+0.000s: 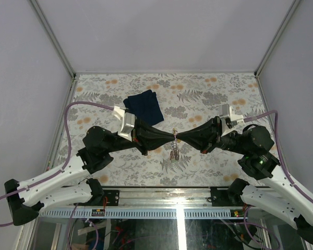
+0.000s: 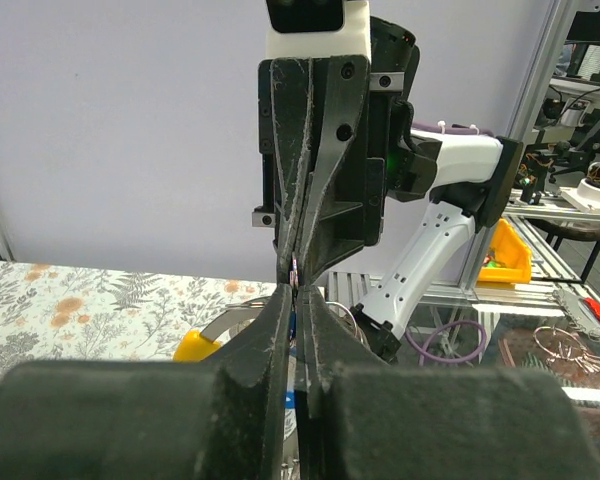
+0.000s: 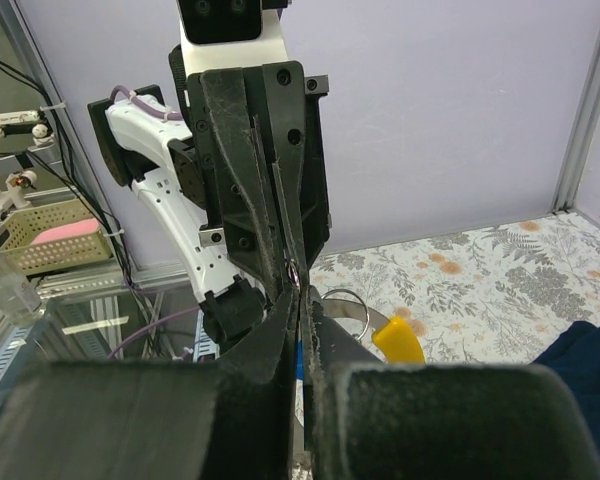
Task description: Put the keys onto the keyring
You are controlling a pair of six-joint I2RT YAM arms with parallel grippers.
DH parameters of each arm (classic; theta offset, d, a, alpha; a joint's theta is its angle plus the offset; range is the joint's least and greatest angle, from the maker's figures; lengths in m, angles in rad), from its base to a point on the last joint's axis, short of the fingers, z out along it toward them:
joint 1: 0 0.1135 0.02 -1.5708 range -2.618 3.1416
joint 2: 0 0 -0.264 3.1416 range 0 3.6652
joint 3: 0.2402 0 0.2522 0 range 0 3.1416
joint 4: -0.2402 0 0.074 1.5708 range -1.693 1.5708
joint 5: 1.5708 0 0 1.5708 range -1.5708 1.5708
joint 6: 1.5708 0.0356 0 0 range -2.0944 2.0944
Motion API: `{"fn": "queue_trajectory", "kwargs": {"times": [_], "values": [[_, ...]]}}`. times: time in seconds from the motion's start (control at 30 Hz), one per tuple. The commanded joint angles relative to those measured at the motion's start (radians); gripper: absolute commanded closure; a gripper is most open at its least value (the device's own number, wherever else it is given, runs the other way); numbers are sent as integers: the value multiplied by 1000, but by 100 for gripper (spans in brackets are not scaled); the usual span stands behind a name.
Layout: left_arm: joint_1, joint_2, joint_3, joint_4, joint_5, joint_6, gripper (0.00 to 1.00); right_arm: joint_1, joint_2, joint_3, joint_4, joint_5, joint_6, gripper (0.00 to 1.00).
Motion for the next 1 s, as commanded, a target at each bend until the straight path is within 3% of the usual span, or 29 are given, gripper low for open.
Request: {"fn": "queue_trajectory", "kwargs": {"times": [0.0,0.2,0.3,0.6,0.8,0.97], "values": [[-2,2,56,-13,24,23,100,-2,-15,54,55,-6,-19,100],[-2,-11,161,-294,10,136,100,-3,-27,142,-173,-7,-161,76],[-1,4,254,-498,7,199,100,-2,-25,202,-303,-7,-242,69],[-2,154,553,-1047,32,370,100,-3,70,340,-590,-91,-388,63],[-5,258,729,-1292,3,455,100,-2,125,328,-574,-118,-360,62],[-21,302,807,-1394,-17,495,100,-2,153,292,-532,-133,-329,62]]}}
